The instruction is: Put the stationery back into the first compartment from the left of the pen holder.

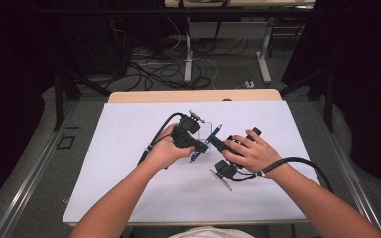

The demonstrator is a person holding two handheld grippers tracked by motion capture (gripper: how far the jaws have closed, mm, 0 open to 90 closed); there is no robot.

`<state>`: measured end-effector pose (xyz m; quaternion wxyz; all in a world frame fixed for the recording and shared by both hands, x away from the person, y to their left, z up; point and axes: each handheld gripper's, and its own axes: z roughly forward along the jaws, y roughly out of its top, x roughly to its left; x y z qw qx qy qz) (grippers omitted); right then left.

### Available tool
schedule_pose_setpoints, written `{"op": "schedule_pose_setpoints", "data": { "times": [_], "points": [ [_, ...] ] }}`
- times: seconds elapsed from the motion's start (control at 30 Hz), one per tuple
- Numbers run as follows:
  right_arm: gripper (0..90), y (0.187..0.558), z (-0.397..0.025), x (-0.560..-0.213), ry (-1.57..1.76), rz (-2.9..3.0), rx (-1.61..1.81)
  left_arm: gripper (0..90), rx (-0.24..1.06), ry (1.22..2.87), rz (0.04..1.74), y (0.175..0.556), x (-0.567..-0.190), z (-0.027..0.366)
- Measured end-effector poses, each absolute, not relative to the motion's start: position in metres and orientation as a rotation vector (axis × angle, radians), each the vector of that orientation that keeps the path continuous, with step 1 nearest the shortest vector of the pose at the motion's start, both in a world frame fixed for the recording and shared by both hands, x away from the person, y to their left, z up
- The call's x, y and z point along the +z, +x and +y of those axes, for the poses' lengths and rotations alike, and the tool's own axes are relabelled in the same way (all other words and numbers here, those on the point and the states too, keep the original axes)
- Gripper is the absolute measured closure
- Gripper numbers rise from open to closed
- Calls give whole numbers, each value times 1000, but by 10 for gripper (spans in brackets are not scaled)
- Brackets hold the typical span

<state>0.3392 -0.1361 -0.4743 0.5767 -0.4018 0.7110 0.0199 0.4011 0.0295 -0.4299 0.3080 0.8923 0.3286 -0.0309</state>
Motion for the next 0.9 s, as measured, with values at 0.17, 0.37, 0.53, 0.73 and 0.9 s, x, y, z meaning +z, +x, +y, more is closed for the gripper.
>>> {"op": "schedule_pose_setpoints", "data": {
  "times": [0.17,0.37,0.53,0.73,0.9],
  "points": [
    [758,339,-134,-473,-937,1661,35,791,-50,2359,860,401,-428,30],
    [629,340,-137,-472,-909,1648,35,792,0,2325,876,404,-424,39],
    [556,339,-138,-465,-852,1656,84,792,45,2285,887,407,-421,49],
    [463,336,-142,-456,-694,1752,190,792,97,2206,883,410,-420,62],
    [418,335,-148,-454,-536,1841,267,791,141,2112,909,413,-421,72]
  ]
}}
